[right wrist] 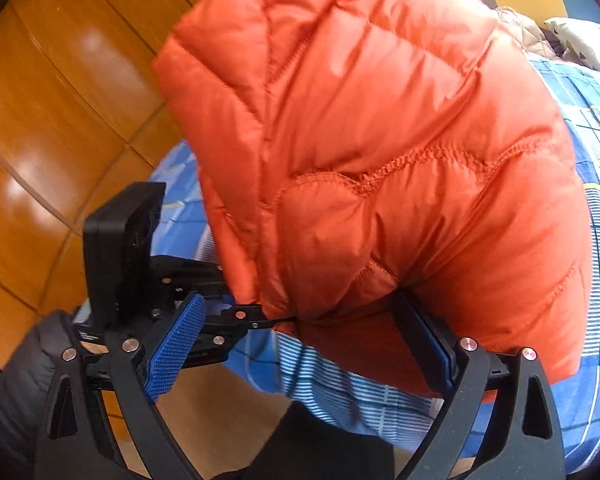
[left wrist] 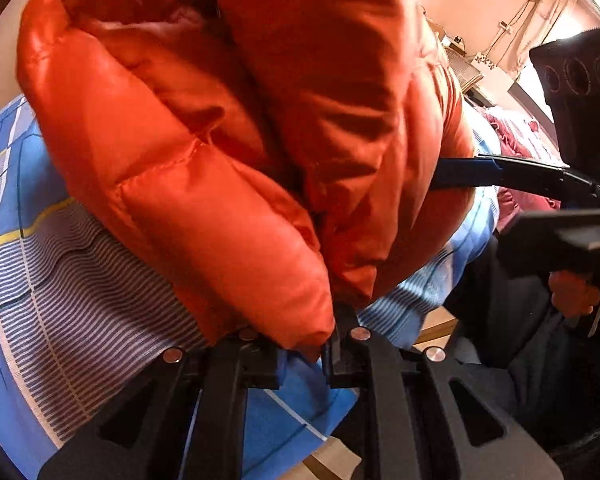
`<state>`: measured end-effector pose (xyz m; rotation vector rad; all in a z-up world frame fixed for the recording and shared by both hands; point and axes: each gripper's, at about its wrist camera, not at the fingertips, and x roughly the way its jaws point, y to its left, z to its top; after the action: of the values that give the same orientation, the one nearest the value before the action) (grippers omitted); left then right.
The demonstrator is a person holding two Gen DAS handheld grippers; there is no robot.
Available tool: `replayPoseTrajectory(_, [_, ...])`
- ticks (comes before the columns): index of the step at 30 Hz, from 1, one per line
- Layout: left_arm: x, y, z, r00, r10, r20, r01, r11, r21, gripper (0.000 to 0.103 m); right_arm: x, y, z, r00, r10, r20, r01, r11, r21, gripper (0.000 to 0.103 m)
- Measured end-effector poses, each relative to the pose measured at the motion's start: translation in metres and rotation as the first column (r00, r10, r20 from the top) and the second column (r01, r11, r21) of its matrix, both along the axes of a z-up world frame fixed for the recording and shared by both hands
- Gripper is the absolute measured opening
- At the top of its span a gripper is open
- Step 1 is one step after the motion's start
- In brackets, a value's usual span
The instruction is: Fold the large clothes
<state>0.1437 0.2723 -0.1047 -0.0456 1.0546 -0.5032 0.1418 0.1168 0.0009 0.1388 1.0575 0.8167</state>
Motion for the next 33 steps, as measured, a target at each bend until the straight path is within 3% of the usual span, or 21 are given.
replayPoseTrajectory(2, [0.003, -0.005, 0.000, 1.000, -0.006, 0.006, 0.006, 1.000, 0.002, 0.011, -0.002, 0.007, -0.006, 1.000, 0.012, 0.021, -0.011, 0.999, -0.037, 0.094])
replayPoseTrajectory(8, [0.005, -0.034, 0.002, 0.995, -0.096, 0.035, 0.093, 0.992, 0.082, 0.012, -0.009, 0.011, 0.003, 0.997, 0.062, 0.034, -0.061, 0.997, -0.035, 0.094])
replayPoseTrajectory(11, [0.007, -0.043, 0.002, 0.991, -0.128, 0.036, 0.123, 0.987, 0.106, 0.012, -0.027, -0.001, 0.014, 0.988, 0.106, 0.108, -0.097, 0.992, -0.087, 0.094])
replayPoseTrajectory(18, [0.006, -0.051, 0.004, 0.987, -0.158, 0.039, 0.151, 0.979, 0.133, 0.013, -0.049, -0.016, 0.012, 0.970, 0.192, 0.150, -0.169, 0.973, -0.155, 0.094])
replayPoseTrajectory(25, [-0.004, -0.022, -0.001, 0.997, -0.037, 0.069, 0.032, 0.997, 0.075, 0.013, -0.035, -0.051, 0.006, 0.995, 0.009, 0.099, 0.001, 0.995, -0.098, 0.094])
replayPoseTrajectory(33, [-0.016, -0.033, -0.004, 0.996, -0.002, 0.090, -0.010, 0.991, 0.131, 0.015, -0.038, -0.060, -0.007, 0.997, 0.012, 0.071, -0.006, 0.996, -0.089, 0.094])
